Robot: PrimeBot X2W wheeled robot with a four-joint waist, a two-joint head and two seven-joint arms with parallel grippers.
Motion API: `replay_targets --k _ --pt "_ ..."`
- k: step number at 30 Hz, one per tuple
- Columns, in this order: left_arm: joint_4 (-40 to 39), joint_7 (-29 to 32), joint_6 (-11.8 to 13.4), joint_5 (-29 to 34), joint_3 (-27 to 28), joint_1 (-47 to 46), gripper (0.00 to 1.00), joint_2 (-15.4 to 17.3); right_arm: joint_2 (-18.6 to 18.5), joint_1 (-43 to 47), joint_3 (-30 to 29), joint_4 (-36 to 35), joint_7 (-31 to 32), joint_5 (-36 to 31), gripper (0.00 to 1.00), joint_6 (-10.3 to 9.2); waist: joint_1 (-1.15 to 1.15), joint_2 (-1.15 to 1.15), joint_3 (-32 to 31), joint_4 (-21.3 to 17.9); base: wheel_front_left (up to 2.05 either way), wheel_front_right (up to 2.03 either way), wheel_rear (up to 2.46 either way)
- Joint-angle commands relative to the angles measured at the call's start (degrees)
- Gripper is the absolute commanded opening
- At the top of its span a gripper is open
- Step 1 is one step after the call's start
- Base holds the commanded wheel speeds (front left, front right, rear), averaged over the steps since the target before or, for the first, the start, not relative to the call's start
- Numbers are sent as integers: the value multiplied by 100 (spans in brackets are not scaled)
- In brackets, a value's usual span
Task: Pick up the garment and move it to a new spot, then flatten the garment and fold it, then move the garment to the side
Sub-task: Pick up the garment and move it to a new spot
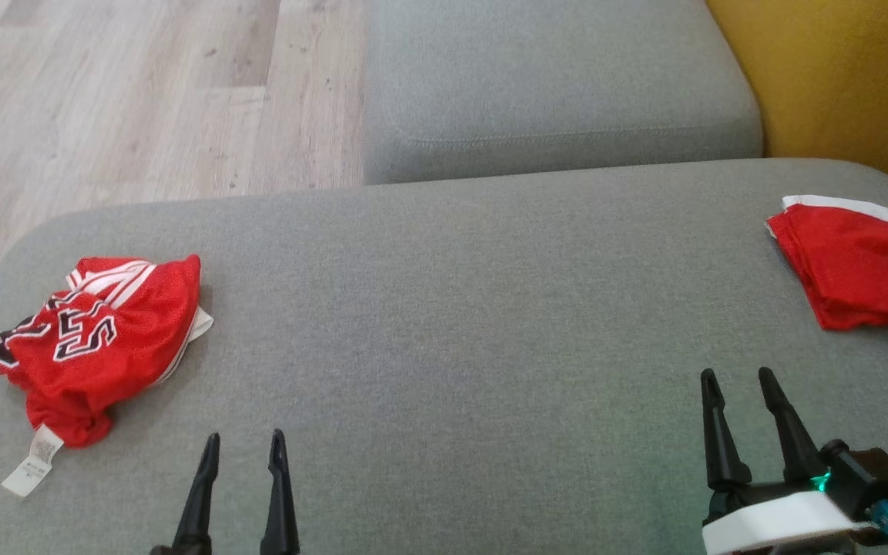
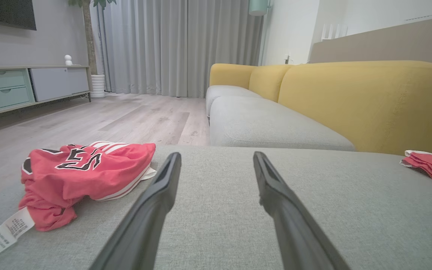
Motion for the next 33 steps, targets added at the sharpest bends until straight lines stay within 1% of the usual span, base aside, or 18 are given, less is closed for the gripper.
replay_targets --k 1,4,11,22,27,33 --pt "-139 -31 -34 68 198 -179 100 -19 14 -160 146 -191 -62 -31 100 -5 0 0 -36 -16 0 0 0" --pt "-43 -31 -91 73 184 -178 100 -19 28 -137 184 -146 -62 -42 100 -5 0 0 -87 -32 0 0 0" --pt "84 -31 -128 34 179 -217 100 -19 51 -99 242 -93 -62 -45 100 -5 0 0 -130 -65 0 0 0" --pt "124 -31 -141 57 115 -203 100 -19 69 5 256 -60 -62 -59 100 -5 0 0 -164 -36 0 0 0" --pt "129 -31 -152 109 143 -198 100 -19 74 105 213 -71 -62 -67 100 -5 0 0 -164 173 0 0 0" --pt "135 -31 -179 181 230 -182 100 -19 78 219 289 -71 -62 -69 100 -5 0 0 -164 736 0 0 0"
